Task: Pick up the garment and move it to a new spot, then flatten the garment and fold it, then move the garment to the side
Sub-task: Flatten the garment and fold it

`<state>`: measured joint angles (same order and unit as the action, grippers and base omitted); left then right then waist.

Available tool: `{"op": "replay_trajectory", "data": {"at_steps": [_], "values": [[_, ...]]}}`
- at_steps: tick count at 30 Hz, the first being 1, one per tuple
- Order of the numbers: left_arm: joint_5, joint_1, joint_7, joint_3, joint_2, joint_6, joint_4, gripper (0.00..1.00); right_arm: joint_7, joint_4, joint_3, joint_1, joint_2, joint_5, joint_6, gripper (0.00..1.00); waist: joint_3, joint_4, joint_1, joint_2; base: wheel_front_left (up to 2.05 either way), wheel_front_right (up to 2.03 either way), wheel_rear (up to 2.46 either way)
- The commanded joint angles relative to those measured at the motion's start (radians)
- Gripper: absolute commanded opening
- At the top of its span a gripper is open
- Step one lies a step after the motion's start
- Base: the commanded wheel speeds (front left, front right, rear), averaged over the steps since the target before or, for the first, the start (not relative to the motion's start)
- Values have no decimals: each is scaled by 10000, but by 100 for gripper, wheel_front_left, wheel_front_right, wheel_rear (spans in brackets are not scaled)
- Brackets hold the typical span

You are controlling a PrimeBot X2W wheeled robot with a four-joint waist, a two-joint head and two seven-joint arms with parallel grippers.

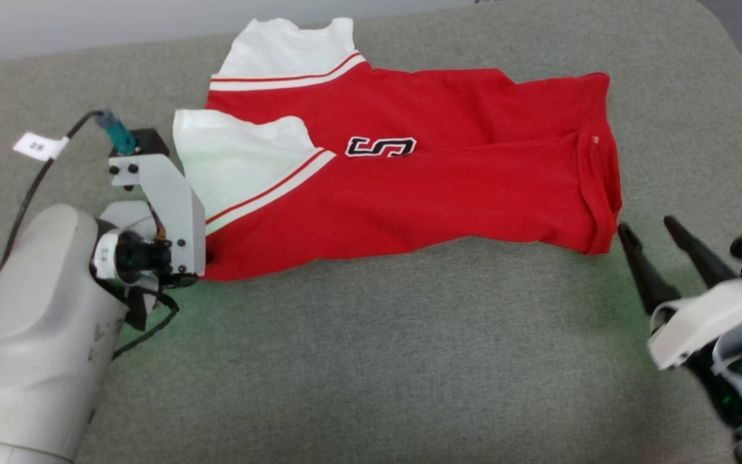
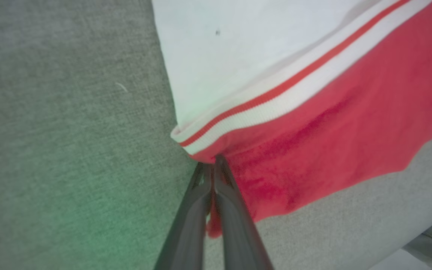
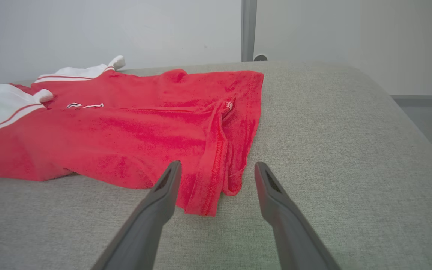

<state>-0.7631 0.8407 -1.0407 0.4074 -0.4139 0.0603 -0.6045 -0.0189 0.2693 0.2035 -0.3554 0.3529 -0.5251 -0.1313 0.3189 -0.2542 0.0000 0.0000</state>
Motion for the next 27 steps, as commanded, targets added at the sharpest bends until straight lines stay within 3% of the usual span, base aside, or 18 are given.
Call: {"op": "replay_trajectory", "data": {"at_steps": [1, 8, 14, 21, 27], "values": [[-20, -281, 7, 178, 210, -80, -229, 0, 434, -7, 3, -223, 122, -145, 12, 100, 0, 66, 0, 0, 0, 0, 0], [22, -5, 175, 318, 374, -251, -344, 0, 4099, 505, -71, -1536, 518, -708, 12, 100, 166, 344, 0, 0, 0, 0, 0], [32, 226, 270, 448, 578, -402, -464, 0, 6640, 1390, -190, -2706, 312, -755, 12, 100, 381, 642, 0, 0, 0, 0, 0], [-2, 504, 427, 548, 804, -553, -612, 0, 8119, 2874, -231, -3781, -62, -247, 12, 100, 717, 954, 0, 0, 0, 0, 0], [-72, 713, 541, 565, 974, -646, -812, 0, 8132, 4261, -624, -4455, -548, 261, 12, 100, 932, 1151, 0, 0, 0, 0, 0]]}}
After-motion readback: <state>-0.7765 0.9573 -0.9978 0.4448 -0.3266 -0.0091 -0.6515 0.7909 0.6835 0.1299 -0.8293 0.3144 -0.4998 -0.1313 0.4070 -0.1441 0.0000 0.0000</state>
